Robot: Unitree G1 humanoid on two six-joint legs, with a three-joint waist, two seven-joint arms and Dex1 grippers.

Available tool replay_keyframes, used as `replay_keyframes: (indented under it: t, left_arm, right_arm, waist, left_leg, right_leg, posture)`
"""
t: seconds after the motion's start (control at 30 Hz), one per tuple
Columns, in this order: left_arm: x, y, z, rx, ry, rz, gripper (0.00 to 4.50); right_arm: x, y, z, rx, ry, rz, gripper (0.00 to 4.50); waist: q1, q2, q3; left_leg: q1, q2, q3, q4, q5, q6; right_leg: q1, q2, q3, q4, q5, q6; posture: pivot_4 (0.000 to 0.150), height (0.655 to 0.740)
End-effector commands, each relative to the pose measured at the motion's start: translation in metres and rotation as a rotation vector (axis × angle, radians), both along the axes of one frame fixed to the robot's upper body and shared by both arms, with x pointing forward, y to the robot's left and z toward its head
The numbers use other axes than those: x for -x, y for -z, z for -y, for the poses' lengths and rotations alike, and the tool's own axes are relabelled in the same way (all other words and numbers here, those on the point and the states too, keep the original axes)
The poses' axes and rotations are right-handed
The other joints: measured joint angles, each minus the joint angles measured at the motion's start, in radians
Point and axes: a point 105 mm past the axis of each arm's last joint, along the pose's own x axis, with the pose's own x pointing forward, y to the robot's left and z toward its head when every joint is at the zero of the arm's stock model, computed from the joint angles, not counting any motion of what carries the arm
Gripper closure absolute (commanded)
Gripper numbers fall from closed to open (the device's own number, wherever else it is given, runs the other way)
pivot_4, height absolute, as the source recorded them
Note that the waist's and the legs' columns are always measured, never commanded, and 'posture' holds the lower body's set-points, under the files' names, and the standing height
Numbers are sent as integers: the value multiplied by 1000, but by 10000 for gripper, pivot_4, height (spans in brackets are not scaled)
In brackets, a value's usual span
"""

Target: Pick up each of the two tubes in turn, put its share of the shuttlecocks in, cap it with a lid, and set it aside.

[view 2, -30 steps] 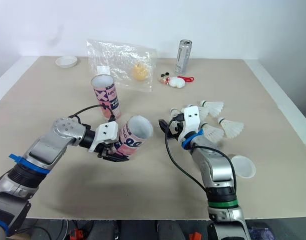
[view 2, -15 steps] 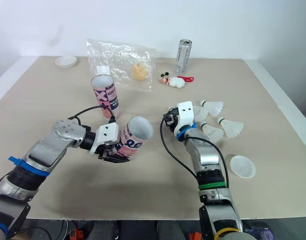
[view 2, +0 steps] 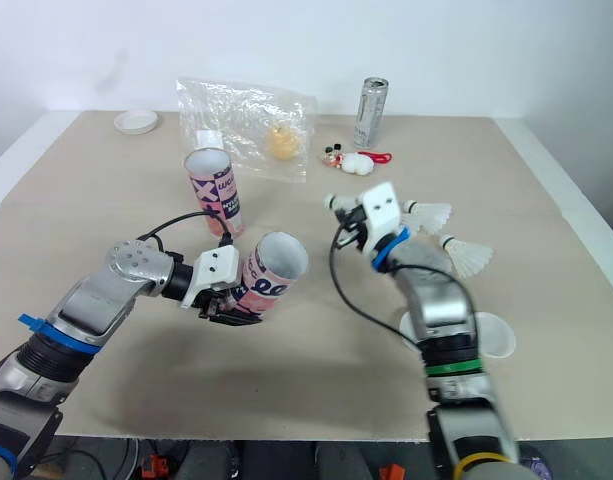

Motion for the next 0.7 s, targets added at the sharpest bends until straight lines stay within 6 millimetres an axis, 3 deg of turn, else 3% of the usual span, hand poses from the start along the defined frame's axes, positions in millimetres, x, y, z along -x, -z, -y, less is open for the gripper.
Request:
replay_keyframes:
  t: [0.03,0.17,0.37,0.57,0.7]
  left_arm:
    - [-1,-10,1,17,14,9,15791]
    - [-3,-11,1,14,16,8,15791]
    - [-5,-11,1,11,17,13,15791]
    - [-5,-10,1,11,16,14,15791]
    - [-6,-11,0,14,10,15,15791]
  right_arm:
    - [49,-51,-18,261,-334,241,44755]
    - [74,-52,-14,554,-502,291,44755]
    - [103,-52,-30,607,-674,300,44755]
    - [105,-47,-40,638,-710,317,44755]
    - [102,-31,-44,709,-734,321,44755]
  waist:
    - [0,0,0]
    - [0,-1,0]
    - [-2,0,1]
    - [0,0,1]
    - [0,0,1]
  left_leg:
    - [0,0,0,-1,0,0]
    - [4,0,0,-4,0,0]
    - [5,0,0,-4,0,0]
    - [4,0,0,-3,0,0]
    - [4,0,0,-3,0,0]
  right_leg:
    - [0,0,0,0,0,0]
    - [3,0,-1,0,-2,-2]
    - [2,0,0,0,-2,-2]
    - [2,-1,0,0,-2,-2]
    - [2,0,0,0,-2,-2]
  posture:
    - [1500,7400]
    - [1500,7400]
    - [1500,7400]
    - [1500,7400]
    - [1500,7400]
